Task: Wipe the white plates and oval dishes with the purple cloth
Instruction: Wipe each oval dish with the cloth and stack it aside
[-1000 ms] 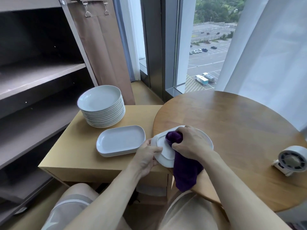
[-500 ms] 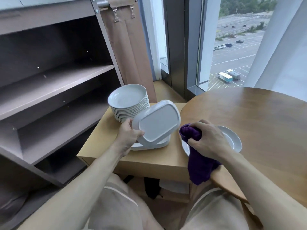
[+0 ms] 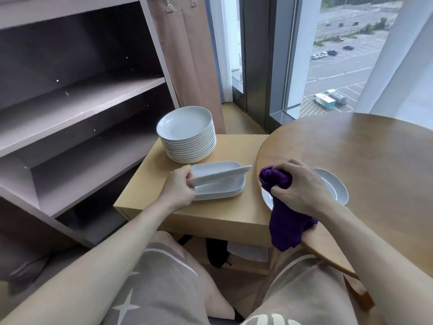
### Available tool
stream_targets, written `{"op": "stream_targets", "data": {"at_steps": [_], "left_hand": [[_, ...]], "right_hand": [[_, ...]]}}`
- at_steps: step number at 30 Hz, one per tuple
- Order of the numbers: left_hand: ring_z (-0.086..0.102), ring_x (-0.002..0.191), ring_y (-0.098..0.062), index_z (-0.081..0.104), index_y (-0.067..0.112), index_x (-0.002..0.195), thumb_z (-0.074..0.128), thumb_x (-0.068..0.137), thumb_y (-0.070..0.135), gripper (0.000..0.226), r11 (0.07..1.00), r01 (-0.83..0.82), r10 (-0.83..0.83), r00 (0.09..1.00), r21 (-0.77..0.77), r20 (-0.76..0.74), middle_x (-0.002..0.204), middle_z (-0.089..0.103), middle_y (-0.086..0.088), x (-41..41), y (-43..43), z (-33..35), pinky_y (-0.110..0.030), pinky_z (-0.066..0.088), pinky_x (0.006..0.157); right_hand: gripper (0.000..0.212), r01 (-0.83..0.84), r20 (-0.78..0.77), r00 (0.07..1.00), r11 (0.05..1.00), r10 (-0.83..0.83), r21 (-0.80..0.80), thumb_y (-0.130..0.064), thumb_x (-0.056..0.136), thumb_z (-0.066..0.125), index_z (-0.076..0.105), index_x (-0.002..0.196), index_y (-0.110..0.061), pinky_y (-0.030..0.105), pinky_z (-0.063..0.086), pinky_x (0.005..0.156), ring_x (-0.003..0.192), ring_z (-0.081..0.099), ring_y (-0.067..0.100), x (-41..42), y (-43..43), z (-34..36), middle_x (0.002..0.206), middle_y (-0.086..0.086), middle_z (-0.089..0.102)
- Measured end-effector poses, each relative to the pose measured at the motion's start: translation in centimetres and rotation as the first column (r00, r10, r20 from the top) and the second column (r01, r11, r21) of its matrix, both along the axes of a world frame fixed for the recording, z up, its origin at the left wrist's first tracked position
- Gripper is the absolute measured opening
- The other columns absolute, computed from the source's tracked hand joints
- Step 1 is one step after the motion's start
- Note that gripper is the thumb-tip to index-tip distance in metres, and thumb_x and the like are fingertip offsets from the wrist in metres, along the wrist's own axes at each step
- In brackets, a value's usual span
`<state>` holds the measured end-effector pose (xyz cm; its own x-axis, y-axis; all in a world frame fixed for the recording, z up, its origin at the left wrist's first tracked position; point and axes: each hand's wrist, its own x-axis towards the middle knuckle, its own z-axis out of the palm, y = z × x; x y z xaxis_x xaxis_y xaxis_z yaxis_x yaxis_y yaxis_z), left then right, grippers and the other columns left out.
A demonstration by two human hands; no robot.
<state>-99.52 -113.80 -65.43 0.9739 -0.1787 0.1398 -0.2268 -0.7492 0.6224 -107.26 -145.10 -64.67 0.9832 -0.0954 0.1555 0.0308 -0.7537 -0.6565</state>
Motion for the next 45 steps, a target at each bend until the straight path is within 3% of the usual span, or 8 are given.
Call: {"op": "stream_targets", "data": {"at_steps": [6,13,17,26,31,36,40,45], "left_hand": [[0.060,0.105,-0.022,0.043,0.019,0.078,0.045,0.066,-0.012,0.033,0.975,0.145,-0.118,0.979,0.169,-0.164,0.106,0.070,0.006,0.3,0.8,-1.6,-0.037,0.054,0.085],[0.050,0.090,-0.019,0.049,0.028,0.123,0.050,0.073,-0.015,0.066,0.781,0.349,-0.276,0.937,0.518,-0.215,0.121,0.042,0.014,1.2,0.2,-3.6,-0.020,0.034,0.055],[0.048,0.108,-0.026,0.042,0.021,0.126,0.067,0.081,0.008,0.053,0.718,0.356,-0.279,0.934,0.598,-0.222,0.129,0.036,0.003,1.6,-0.2,-4.2,-0.041,0.050,0.088],[-0.002,0.157,-0.020,0.004,0.019,0.163,0.060,0.089,0.054,0.098,0.680,0.320,-0.178,0.945,0.659,-0.276,0.171,-0.001,-0.001,2.3,0.3,-6.0,-0.041,-0.001,0.128],[-0.009,0.157,-0.014,-0.002,0.023,0.163,0.062,0.087,0.048,0.103,0.705,0.333,-0.169,0.936,0.626,-0.308,0.171,-0.009,0.005,2.7,0.6,-6.0,-0.037,-0.005,0.127],[-0.002,0.157,-0.017,0.014,0.019,0.160,0.062,0.083,0.030,0.092,0.760,0.309,-0.176,0.944,0.571,-0.278,0.169,0.006,-0.001,2.6,-1.6,-3.5,-0.038,0.002,0.127],[0.013,0.149,-0.007,0.024,0.024,0.157,0.057,0.081,0.040,0.085,0.935,0.317,-0.295,0.944,0.158,-0.147,0.160,0.026,0.008,-1.0,-7.5,-2.3,-0.041,0.020,0.125],[0.011,0.155,-0.010,0.016,0.027,0.162,0.067,0.093,0.044,0.088,0.948,0.257,-0.307,0.889,-0.185,-0.340,0.167,0.017,0.009,-4.7,-14.1,-5.0,-0.039,0.015,0.127]], "right_hand": [[0.031,0.001,-0.003,1.000,1.000,-0.001,0.013,-0.031,0.078,0.072,0.070,0.109,-0.035,0.032,0.042,0.074,0.091,0.055,0.007,-0.1,-0.2,-0.1,0.105,-0.019,0.057],[0.030,0.008,-0.033,0.999,0.999,-0.007,0.033,-0.031,0.078,0.072,0.070,0.108,-0.035,0.033,0.046,0.075,0.092,0.055,-0.001,-0.3,-0.3,0.3,0.104,-0.019,0.056],[0.038,0.032,-0.067,0.997,0.998,-0.028,0.058,-0.044,0.067,0.061,0.070,0.103,-0.036,0.028,0.044,0.072,0.093,0.055,0.001,-0.3,-0.8,0.4,0.100,-0.020,0.058],[0.032,0.366,-0.116,0.925,0.931,-0.361,0.018,-0.045,0.062,0.055,0.068,0.089,-0.032,0.033,0.039,0.073,0.090,0.055,0.025,0.3,-4.7,0.9,0.097,-0.002,0.063],[0.023,0.459,-0.133,0.883,0.887,-0.451,0.039,-0.036,0.068,0.062,0.068,0.090,-0.033,0.031,0.039,0.074,0.088,0.053,0.026,0.3,-6.5,1.1,0.093,-0.001,0.066],[0.040,0.403,-0.236,0.884,0.913,-0.405,-0.059,-0.037,0.081,0.064,0.068,0.121,-0.034,0.041,0.044,0.098,0.118,0.050,0.030,0.8,-6.5,0.1,0.119,0.000,0.056],[0.057,0.263,-0.366,0.860,0.924,-0.355,-0.277,-0.058,0.083,0.060,0.052,0.137,-0.039,0.051,0.032,0.104,0.131,0.038,0.029,1.0,-6.0,-0.4,0.142,-0.005,0.045],[0.056,0.207,-0.397,0.848,0.909,-0.351,-0.361,-0.052,0.086,0.053,0.044,0.139,-0.037,0.052,0.036,0.100,0.130,0.038,0.030,0.7,-5.1,-1.2,0.149,-0.005,0.039]]}}
